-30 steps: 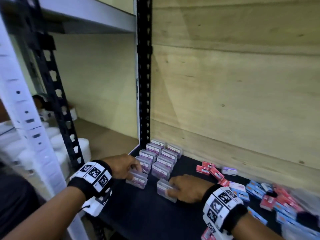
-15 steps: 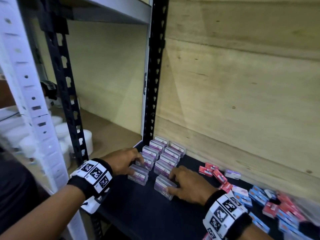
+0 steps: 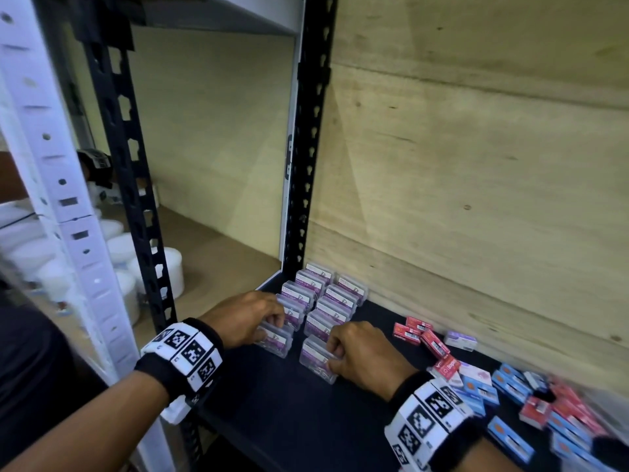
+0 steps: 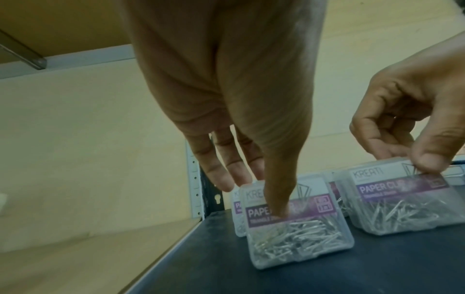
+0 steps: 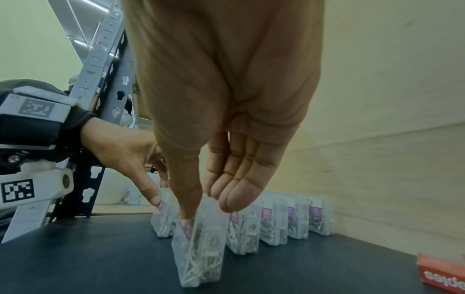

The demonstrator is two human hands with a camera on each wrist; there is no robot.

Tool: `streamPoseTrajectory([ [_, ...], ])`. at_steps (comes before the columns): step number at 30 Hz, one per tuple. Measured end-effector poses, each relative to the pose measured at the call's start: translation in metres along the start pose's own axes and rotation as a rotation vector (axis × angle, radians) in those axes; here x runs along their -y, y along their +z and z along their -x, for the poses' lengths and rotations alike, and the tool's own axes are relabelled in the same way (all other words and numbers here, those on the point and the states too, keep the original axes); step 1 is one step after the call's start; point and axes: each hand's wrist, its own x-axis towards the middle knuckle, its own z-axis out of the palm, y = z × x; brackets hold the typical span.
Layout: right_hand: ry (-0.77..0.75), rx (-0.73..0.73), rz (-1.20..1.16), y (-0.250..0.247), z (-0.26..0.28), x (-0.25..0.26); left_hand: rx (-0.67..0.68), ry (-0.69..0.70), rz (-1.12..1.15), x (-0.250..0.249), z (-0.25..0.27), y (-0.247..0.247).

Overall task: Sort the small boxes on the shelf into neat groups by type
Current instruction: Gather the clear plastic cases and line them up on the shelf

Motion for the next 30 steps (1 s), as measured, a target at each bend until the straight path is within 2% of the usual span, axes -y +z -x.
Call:
streamPoseTrajectory([
  [7,0.03,-0.045,0.009,0.008,-0.014,0.008,-0.054,-0.003,0.003,0.01,-0.004,0.005],
  [20,0.058,-0.082,0.012,0.013,-0.021,0.012,-0.067,0.007,-0.003,0.012,-0.008,0.009],
  [25,0.0,-0.074,0.036,0.011,-0.016,0.01,-0.043,-0.014,-0.009,0.011,-0.005,0.006],
  [30,-0.084,0.015,0.022,-0.003,0.001,0.002,-0.043,-0.015,-0.068,0.004,-0.007,-0.007],
])
